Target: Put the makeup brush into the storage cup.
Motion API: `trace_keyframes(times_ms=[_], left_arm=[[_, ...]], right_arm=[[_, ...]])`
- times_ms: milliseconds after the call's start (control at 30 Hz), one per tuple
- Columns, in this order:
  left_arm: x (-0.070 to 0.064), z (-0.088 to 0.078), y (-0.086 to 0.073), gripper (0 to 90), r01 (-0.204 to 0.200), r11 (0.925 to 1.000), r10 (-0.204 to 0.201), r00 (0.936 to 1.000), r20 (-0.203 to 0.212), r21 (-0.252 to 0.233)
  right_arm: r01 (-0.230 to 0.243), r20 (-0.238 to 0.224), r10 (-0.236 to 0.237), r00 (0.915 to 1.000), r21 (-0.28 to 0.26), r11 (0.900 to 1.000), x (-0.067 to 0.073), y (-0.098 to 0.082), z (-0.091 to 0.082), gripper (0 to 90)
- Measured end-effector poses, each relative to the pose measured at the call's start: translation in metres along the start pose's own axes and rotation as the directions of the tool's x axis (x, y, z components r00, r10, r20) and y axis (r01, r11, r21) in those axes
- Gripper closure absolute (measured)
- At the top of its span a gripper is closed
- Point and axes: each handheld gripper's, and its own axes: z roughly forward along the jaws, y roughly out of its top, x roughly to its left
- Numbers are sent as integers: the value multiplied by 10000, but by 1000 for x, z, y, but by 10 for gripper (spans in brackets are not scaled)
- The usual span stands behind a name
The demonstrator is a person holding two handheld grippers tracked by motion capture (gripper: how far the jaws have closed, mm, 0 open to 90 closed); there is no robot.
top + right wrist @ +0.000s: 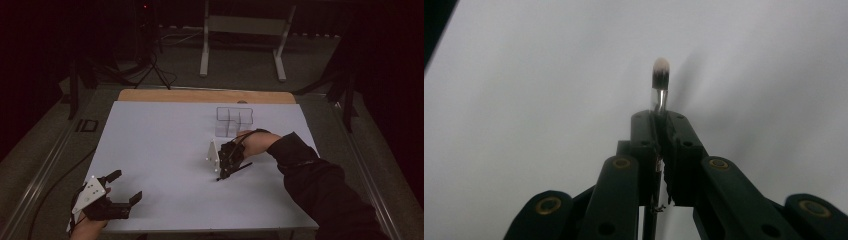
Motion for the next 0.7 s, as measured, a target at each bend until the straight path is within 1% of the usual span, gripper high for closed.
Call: trace_keyframes(times_ms=[33, 67, 100, 133, 167, 200, 233, 267, 300, 333, 367, 400, 433, 467, 500, 533, 567, 600, 633, 667, 700], left_arm=[[0, 0, 0, 6, -1, 10000, 1, 10000, 3, -1], [0, 1, 0, 6, -4, 10000, 4, 10000, 9, 3], [0, 1, 1, 6, -23, 10000, 23, 10000, 25, -4], [0, 1, 1, 6, -34, 10000, 34, 10000, 33, -5], [0, 1, 1, 6, -35, 10000, 35, 10000, 48, -6], [0, 2, 1, 6, -25, 10000, 26, 10000, 69, -15], [0, 2, 1, 6, -25, 10000, 25, 10000, 79, -21], [0, 2, 1, 6, -25, 10000, 25, 10000, 79, -21], [0, 3, 1, 6, -37, 10000, 38, 9999, 115, -32], [0, 3, 1, 6, -34, 10000, 35, 9999, 137, -22], [1, 4, 2, 6, -54, 10000, 54, 9998, 179, -26], [1, 4, 2, 6, -54, 10000, 54, 9998, 179, -26], [1, 5, 2, 6, -38, 10000, 39, 9998, 218, -37], [1, 6, 2, 6, -40, 10000, 41, 9997, 229, -36], [1, 7, 2, 6, -69, 10000, 70, 9996, 272, -45], [1, 7, 2, 6, -69, 10000, 70, 9996, 272, -45], [1, 8, 3, 6, -79, 10000, 81, 9994, 325, -42], [1, 8, 3, 6, -79, 10000, 81, 9994, 325, -42], [1, 9, 3, 6, -87, 9999, 89, 9993, 372, -53], [1, 10, 4, 6, -98, 9999, 101, 9992, 386, -61], [1, 11, 4, 6, -116, 9999, 119, 9990, 426, -70]], right_arm=[[-240, 213, 240, 9995, -5, 9997, 0, 0, -3, 840], [-598, 141, 598, 9981, -55, 9982, -1, 0, -7, 840], [-795, 320, 796, 9963, -24, 9968, -1, 0, -10, 840], [-1046, 472, 1046, 9934, -17, 9945, -1, 0, -13, 840], [-1285, 440, 1284, 9907, -8, 9917, -1, 0, -15, 840], [-1349, 699, 1349, 9884, -43, 9909, 0, 1, -18, 840], [-1796, 715, 1804, 9810, -180, 9836, 0, 1, -22, 840], [-2020, 739, 2029, 9764, -192, 9792, 1, 1, -24, 840], [-2020, 739, 2029, 9764, -192, 9792, 1, 1, -24, 840], [-2211, 1025, 2226, 9695, -252, 9749, 2, 1, -27, 840], [-2900, 944, 2927, 9515, -419, 9561, 2, 0, -31, 839], [-2900, 944, 2927, 9515, -419, 9561, 2, 0, -31, 839], [-3155, 930, 3188, 9433, -484, 9477, 2, -1, -36, 840], [-3155, 930, 3188, 9433, -484, 9477, 2, -1, -36, 840], [-3236, 904, 3276, 9405, -561, 9445, 3, -3, -39, 840], [-3236, 904, 3276, 9405, -561, 9445, 3, -3, -39, 840], [-3439, 1078, 3505, 9303, -752, 9360, 4, -5, -43, 840], [-3439, 1078, 3505, 9303, -752, 9360, 4, -5, -43, 840], [-3625, 1247, 3729, 9195, -983, 9268, 7, -8, -47, 840], [-3625, 1247, 3729, 9195, -983, 9268, 7, -8, -47, 840], [-3801, 1367, 3938, 9090, -1158, 9176, 9, -9, -50, 840]])
